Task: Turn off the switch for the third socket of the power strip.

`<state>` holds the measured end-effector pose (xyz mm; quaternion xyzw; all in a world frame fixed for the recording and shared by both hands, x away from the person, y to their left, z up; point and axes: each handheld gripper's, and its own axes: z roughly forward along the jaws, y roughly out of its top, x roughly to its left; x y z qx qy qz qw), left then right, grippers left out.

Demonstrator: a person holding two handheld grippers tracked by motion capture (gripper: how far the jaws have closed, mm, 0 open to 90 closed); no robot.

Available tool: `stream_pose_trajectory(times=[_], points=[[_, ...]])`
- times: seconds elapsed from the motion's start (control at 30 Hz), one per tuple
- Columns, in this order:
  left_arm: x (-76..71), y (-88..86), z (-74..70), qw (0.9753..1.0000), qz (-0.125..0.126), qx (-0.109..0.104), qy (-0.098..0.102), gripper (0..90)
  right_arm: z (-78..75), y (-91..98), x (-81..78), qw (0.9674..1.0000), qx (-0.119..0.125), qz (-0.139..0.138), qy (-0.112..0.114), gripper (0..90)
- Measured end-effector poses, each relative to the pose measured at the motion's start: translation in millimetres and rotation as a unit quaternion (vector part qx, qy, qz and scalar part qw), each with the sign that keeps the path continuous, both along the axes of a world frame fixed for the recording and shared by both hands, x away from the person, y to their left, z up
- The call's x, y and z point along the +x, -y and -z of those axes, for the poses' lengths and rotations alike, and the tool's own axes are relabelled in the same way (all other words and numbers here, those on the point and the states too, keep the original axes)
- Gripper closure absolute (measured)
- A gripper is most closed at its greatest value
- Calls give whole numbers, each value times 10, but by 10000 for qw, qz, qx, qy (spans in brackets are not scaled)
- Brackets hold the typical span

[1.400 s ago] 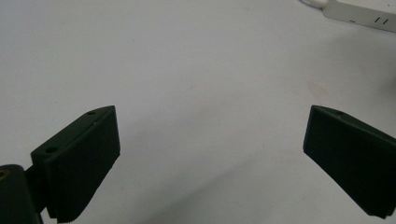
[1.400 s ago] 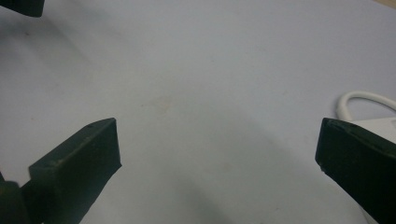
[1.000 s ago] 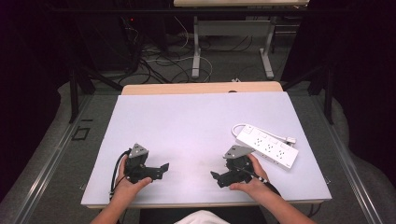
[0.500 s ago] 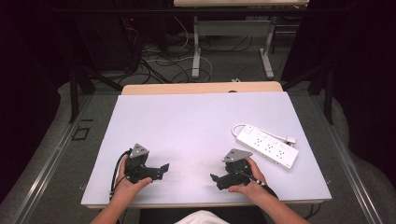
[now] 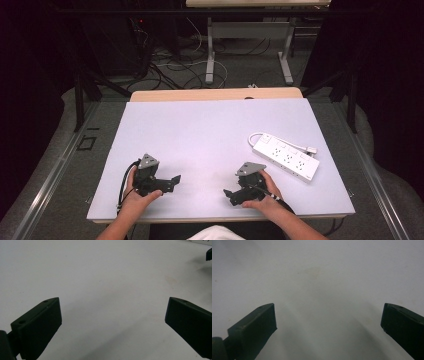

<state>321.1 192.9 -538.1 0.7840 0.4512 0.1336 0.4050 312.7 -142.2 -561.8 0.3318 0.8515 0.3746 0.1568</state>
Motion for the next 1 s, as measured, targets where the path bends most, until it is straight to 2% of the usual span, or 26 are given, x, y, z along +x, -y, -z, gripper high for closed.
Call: stream_pose_trajectory(times=[0.07, 0.1, 0.2, 0.23, 0.27, 0.33, 0.53, 0.57, 0.9, 0.93, 0.97, 1.0], points=[[-1, 0, 0, 10000, -27, -12, -19, 7, -2, -10, -9, 9999, -81, 4, -63, 0], [1, -8, -1, 10000, 0, 29, -23, 7, 15, -24, -7, 10000, -35, -21, 8, 0], [0, -3, -1, 10000, -13, 0, -24, 7, 18, -36, -10, 9999, -114, -102, -41, 0], [0, -5, -2, 10000, -2, 14, -25, 7, 31, -40, -6, 9999, -103, -122, 40, 0], [0, -8, -4, 10000, 3, 38, -27, 7, 31, -49, -20, 9999, -91, -49, -34, 0], [0, -7, -1, 10000, -16, -10, -20, 7, 37, -55, -19, 9999, -88, -59, -37, 0], [3, -9, -1, 10000, -7, -8, -29, 7, 42, -58, -16, 9999, -96, -59, -36, 0], [7, -21, -6, 10000, 46, 73, -18, 7, 42, -57, -16, 9999, -99, -59, -32, 0], [11, -14, 1, 10000, -4, 31, -22, 7, 27, -47, -17, 9999, -127, -66, -76, 0], [14, -15, 2, 10000, 6, 32, -10, 7, 31, -42, -4, 9999, -114, -107, 3, 0], [14, -14, 1, 10000, 7, 34, -20, 7, 24, -44, -18, 9999, -107, -28, -110, 0], [13, -13, 1, 10000, 3, 36, -20, 7, 21, -41, -18, 9999, -100, -3, -108, 0]])
